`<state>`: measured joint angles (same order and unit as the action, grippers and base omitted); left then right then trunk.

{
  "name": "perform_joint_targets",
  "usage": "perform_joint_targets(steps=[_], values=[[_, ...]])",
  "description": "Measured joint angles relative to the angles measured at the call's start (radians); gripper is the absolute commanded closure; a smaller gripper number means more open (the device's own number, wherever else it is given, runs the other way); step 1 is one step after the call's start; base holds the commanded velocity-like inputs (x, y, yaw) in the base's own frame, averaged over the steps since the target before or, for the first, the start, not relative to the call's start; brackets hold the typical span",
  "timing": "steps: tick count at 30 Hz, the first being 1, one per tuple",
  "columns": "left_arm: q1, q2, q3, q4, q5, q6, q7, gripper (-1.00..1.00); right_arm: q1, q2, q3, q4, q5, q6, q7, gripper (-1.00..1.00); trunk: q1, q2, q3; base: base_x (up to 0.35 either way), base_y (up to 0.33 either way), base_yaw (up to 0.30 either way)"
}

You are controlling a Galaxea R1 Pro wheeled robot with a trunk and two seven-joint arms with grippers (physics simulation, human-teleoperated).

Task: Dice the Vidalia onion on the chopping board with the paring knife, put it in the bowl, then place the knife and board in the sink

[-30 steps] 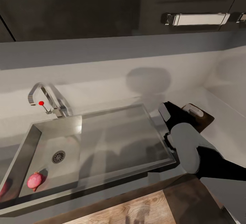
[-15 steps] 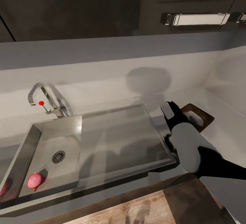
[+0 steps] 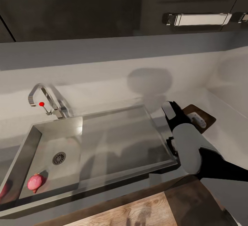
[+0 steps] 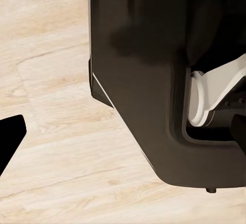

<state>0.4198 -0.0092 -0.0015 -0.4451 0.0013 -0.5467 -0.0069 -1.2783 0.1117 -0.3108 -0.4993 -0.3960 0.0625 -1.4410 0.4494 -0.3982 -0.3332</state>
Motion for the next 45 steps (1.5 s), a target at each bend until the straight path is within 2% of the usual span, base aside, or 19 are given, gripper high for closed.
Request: perform_joint_targets(steps=[7,18,23,45], values=[[0.0,0.0,0.0,0.0,0.0,0.0,0.0,-1.0,0.0,0.025,0.001,-0.056,-0.001,0.0,-0.051,-1.0,0.0,0.0,0.0,0.0,0.0,0.0],[0.0,0.0,0.0,-0.001,-0.002,0.0,0.0,-1.0,0.0,0.042,0.002,-0.091,0.0,-0.001,-0.058,-1.0,0.0,0.0,0.0,0.0,0.0,0.0],[0.0,0.0,0.0,-0.001,-0.002,-0.001,0.0,-1.0,0.0,0.06,0.003,-0.102,0.001,0.0,-0.057,-1.0,0.0,0.0,-0.006,0.0,0.0,0.0],[0.0,-0.001,0.0,0.006,0.0,0.0,0.0,-1.0,0.0,0.062,0.007,-0.105,0.001,0.0,-0.051,-1.0,0.0,0.0,-0.04,0.0,0.0,0.0]])
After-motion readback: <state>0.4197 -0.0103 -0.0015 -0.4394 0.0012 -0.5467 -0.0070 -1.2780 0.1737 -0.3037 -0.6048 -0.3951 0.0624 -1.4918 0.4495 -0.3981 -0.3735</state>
